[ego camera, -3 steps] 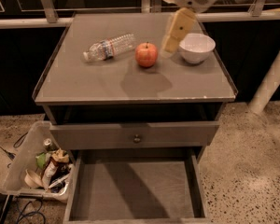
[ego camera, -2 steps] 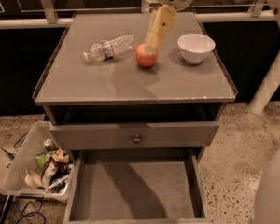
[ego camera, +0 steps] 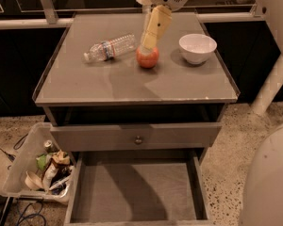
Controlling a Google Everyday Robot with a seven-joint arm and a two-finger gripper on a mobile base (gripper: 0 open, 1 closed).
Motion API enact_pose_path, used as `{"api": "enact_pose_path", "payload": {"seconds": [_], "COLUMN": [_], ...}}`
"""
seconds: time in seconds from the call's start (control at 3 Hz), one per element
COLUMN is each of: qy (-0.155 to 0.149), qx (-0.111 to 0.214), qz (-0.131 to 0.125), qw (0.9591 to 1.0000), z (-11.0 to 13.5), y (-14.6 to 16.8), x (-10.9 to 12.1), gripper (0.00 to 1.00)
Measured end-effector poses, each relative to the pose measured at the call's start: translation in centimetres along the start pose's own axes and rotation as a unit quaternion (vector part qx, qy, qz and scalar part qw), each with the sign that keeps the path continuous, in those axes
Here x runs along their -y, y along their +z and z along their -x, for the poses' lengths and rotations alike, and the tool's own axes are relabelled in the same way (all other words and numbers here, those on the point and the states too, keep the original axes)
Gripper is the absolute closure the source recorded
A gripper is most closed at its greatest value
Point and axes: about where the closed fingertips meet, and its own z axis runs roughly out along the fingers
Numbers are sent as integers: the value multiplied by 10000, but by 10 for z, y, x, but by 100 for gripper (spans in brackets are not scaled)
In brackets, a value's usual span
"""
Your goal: Place apple into middle drawer
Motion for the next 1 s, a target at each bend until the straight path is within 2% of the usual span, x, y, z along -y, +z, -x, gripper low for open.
{"api": "enact_pose_path", "payload": {"seconds": [0.33,1.0], "qy": [6,400], "qx": [34,201], "qz": [-109,-278], "qw": [9999,9986], "z": [0,-31], "y": [4,26], "x": [8,15], "gripper": [0,0]}}
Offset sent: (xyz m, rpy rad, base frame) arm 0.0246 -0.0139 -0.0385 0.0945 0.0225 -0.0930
